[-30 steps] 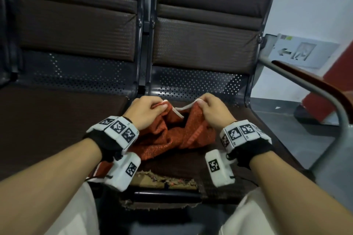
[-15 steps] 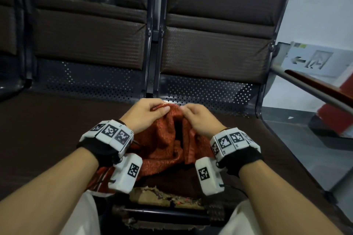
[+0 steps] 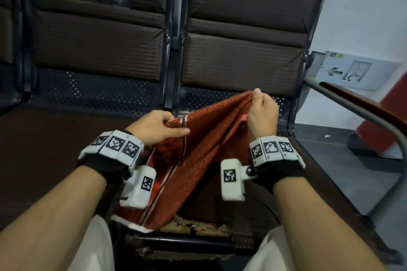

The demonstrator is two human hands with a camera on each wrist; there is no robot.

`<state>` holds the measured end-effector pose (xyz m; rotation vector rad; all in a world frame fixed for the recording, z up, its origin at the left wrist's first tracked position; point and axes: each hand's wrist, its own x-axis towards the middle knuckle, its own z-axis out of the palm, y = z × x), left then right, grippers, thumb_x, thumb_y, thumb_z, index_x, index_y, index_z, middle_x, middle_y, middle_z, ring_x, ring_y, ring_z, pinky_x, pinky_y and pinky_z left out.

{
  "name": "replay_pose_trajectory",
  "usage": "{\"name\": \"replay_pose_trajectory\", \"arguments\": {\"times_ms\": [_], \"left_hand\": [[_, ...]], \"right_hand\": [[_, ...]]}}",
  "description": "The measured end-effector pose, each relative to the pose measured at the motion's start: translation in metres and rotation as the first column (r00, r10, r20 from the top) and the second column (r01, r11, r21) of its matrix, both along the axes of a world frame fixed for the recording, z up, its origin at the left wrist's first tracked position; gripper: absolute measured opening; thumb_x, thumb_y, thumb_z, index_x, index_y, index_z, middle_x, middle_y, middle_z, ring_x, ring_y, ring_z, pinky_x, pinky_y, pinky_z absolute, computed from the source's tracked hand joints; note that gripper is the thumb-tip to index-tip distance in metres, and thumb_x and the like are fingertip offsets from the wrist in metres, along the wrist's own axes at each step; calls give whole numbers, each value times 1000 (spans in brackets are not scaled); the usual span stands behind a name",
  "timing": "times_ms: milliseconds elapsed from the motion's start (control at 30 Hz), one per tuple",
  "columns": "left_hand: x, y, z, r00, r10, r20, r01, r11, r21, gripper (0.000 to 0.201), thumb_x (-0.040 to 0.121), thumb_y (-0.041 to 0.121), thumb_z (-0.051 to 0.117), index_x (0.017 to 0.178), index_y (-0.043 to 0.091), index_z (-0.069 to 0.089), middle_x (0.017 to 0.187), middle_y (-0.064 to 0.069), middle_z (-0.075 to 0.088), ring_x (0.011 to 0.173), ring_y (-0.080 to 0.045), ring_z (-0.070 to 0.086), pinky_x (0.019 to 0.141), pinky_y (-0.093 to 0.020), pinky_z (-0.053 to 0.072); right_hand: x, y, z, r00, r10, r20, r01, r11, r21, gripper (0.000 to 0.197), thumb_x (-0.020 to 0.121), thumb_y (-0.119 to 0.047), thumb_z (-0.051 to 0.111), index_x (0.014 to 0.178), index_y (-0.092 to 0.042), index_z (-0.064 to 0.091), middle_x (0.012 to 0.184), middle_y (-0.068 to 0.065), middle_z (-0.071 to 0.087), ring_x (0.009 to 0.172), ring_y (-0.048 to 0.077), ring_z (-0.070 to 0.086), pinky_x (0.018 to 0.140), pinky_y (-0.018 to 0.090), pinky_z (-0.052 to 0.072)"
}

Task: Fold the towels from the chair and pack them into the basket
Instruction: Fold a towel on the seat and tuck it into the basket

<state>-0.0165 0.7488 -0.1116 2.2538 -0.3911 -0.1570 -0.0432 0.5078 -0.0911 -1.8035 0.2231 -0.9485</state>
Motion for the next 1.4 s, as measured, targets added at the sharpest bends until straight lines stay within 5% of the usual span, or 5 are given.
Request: {"name": "replay_pose_trajectory", "arguments": {"times_ms": [367, 700, 933, 1200, 1400], "left_hand": [[-28, -5, 6, 995, 13, -97, -24, 994, -110, 30, 95, 11, 45, 66, 18, 52, 68, 4, 53, 71, -13, 49, 64, -22, 39], [-35, -9, 14, 957, 255, -141, -291, 811, -507, 21, 79, 29, 74, 82, 8, 72, 91, -14, 73, 91, -25, 68, 95, -45, 51], [-25, -7, 12, 902, 354, -246, -430, 693, -578, 34, 73, 33, 77, 91, 6, 68, 94, -15, 70, 94, -29, 67, 91, -42, 53], [-23, -17, 11, 877, 122, -465, -449, 554, -702, 33, 91, -11, 41, 115, 6, 56, 79, -11, 57, 52, -9, 59, 45, -14, 49], [-24, -13, 8, 943, 26, -331, -245, 729, -639, 40, 82, -13, 55, 116, 7, 61, 78, -7, 67, 58, -10, 62, 54, -19, 51]], "right_hand": [[-10, -5, -3, 989, -90, -120, 106, 985, 134, 46, 100, -26, 44, 55, -15, 38, 55, 1, 42, 54, 18, 45, 63, 34, 37], [-34, 46, 3, 826, 516, -228, -454, 848, 273, 15, 89, -7, 61, 76, -14, 63, 61, 6, 59, 42, 10, 57, 44, 24, 50], [-39, 50, 9, 762, 182, -622, -590, 591, -550, 27, 77, -7, 61, 96, -25, 71, 90, -5, 73, 97, 14, 64, 90, 28, 49], [-19, 55, -5, 721, 298, -625, -663, 557, -500, 11, 80, -26, 72, 76, -28, 63, 107, -6, 52, 97, 7, 50, 84, 20, 37], [-17, 61, -14, 527, 528, -666, -786, 602, -144, 19, 83, -12, 70, 72, -23, 60, 92, 2, 67, 89, 14, 62, 88, 34, 47]]}}
